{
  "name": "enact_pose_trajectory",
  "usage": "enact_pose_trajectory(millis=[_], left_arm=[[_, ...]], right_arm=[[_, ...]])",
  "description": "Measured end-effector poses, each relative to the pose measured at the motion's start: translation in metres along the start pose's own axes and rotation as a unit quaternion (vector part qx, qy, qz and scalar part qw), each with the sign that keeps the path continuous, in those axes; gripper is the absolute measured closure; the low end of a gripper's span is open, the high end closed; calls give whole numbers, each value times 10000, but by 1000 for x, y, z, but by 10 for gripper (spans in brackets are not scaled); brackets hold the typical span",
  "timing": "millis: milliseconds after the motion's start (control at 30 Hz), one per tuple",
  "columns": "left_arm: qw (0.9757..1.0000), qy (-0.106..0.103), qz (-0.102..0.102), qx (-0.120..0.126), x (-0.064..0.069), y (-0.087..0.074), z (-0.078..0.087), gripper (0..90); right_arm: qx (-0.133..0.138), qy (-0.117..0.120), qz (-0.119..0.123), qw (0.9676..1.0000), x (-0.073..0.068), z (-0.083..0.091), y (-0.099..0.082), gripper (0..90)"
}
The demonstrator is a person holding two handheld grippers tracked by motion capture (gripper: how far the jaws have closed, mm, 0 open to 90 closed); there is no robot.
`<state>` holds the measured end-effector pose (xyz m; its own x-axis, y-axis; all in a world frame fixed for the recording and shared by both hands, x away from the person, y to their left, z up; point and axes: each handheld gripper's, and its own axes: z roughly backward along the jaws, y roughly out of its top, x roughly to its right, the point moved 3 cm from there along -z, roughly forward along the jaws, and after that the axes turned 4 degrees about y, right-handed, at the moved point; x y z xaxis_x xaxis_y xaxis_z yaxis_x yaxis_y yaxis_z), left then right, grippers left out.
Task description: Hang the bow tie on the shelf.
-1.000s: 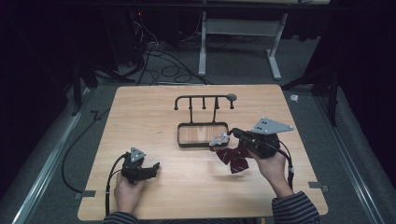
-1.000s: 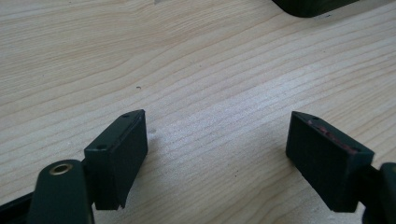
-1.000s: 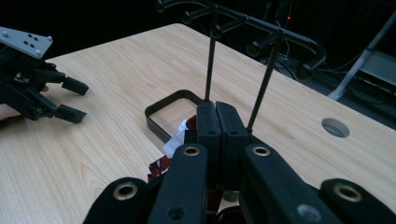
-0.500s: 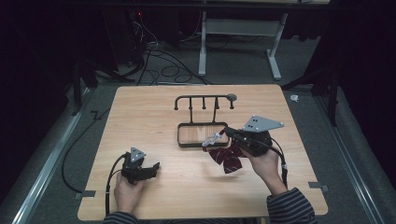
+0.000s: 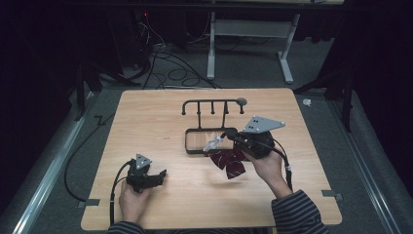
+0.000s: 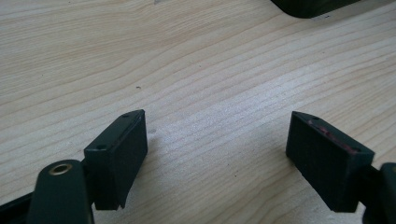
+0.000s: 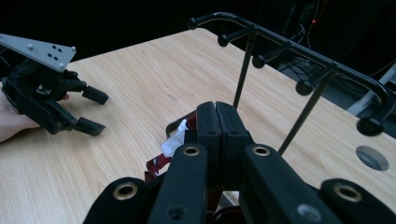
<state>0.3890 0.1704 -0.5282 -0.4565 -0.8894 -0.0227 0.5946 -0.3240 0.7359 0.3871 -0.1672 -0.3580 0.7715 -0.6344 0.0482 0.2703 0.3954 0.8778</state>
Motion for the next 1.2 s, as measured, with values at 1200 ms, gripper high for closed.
enact_pose_trajectory(millis=[1200], left_arm=[[10000,13,-12,-2,0,0,0,213]], right_arm=[[53,171,-41,9998,13,-30,40,900]])
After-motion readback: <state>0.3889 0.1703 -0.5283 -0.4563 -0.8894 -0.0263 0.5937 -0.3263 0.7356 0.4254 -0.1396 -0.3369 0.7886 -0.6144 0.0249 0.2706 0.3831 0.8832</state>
